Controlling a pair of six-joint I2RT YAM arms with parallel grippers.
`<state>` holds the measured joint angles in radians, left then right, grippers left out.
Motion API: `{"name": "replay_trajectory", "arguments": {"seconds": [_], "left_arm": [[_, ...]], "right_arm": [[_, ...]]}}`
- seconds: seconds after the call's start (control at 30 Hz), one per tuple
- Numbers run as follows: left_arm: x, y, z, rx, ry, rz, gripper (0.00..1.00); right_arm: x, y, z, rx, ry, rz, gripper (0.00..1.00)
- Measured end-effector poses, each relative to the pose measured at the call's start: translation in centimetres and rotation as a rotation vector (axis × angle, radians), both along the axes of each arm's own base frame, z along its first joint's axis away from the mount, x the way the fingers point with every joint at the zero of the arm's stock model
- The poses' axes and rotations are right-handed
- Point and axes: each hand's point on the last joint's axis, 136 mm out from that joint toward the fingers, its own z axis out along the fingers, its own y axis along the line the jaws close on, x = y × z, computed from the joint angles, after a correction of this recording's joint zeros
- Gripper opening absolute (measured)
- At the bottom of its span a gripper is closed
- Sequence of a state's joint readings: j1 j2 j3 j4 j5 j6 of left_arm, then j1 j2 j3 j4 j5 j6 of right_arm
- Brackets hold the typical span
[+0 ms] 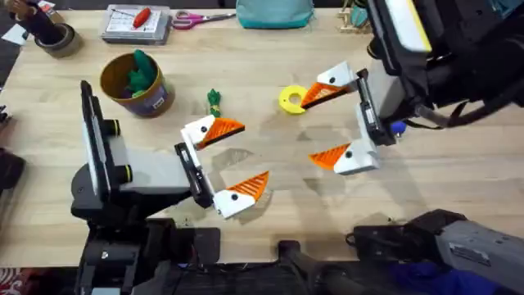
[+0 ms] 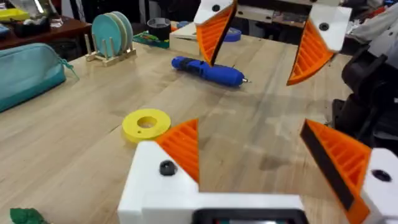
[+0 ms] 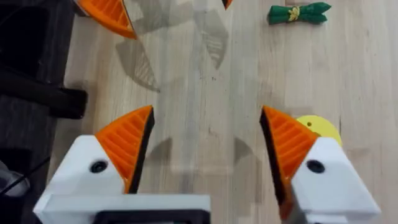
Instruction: Pick up the gripper from the table and insert it into the empty holder that is missing its gripper. Then pick up a screw, insert it into the mounting hole, and use the screwdriver to tighten it. Finally, clean up the table by picking up the vegetable and placing it into the bucket.
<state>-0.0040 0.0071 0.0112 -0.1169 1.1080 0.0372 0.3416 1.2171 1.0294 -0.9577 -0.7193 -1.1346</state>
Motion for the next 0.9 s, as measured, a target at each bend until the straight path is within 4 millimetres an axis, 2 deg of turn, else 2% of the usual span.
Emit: {"name": "replay_trajectory", "arguments": {"seconds": [0.37,0.47,0.5,0.53,0.73,0.9], "left_arm": [[0.0,0.0,0.0,-0.001,0.003,0.000,0.969],[0.0,0.0,0.0,0.000,0.000,0.000,0.505],[0.0,0.0,0.0,0.001,-0.002,0.000,0.054],[0.0,0.0,0.0,0.002,-0.004,-0.001,0.015],[0.0,0.0,0.0,0.003,-0.006,0.000,0.007],[0.0,0.0,0.0,0.003,-0.006,0.000,0.007]], "right_arm": [[0.0,0.0,0.0,0.000,0.000,0.000,0.997],[0.0,0.0,0.0,0.000,0.000,0.000,0.997],[0.0,0.0,0.0,0.000,0.000,0.000,0.997],[0.0,0.0,0.0,0.000,0.000,0.000,0.997],[0.1,0.0,0.0,0.002,0.002,-0.009,0.997],[1.8,-0.1,0.0,-0.012,0.047,-0.148,0.997]]}}
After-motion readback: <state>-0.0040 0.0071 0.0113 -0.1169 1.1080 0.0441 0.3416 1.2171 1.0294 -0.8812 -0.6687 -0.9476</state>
